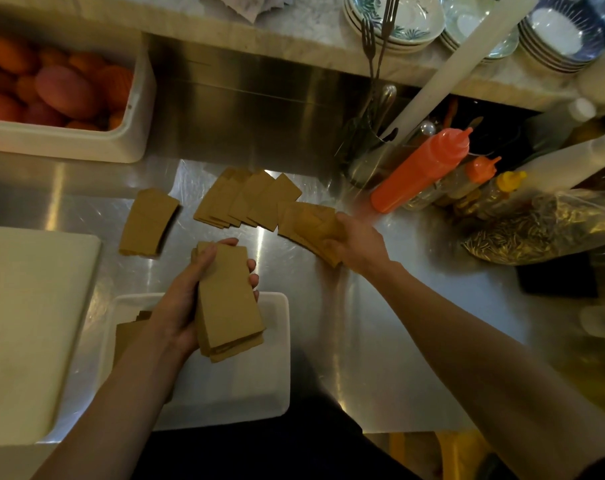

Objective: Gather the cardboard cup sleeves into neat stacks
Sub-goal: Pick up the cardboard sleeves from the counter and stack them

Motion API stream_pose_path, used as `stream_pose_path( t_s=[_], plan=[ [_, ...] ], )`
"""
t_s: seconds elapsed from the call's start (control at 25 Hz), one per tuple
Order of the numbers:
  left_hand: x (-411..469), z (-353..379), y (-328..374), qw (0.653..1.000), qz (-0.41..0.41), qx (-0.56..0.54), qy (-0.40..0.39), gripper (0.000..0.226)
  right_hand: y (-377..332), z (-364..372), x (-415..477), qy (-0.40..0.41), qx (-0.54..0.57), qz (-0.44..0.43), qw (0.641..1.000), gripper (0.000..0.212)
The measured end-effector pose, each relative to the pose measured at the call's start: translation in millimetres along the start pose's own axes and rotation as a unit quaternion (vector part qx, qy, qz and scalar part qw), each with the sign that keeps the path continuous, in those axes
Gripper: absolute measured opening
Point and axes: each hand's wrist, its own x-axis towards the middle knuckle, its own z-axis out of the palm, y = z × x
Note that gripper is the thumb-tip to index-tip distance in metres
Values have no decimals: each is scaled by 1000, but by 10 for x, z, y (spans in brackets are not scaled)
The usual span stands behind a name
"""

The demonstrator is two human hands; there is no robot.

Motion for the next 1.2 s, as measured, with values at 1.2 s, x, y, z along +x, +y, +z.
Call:
stream_pose_path(
  t_s=[1.2],
  plan=[
    [-71,15,-13,1000,7,3,2,59,-514,60,164,-150,-349,-321,868,45]
  ],
)
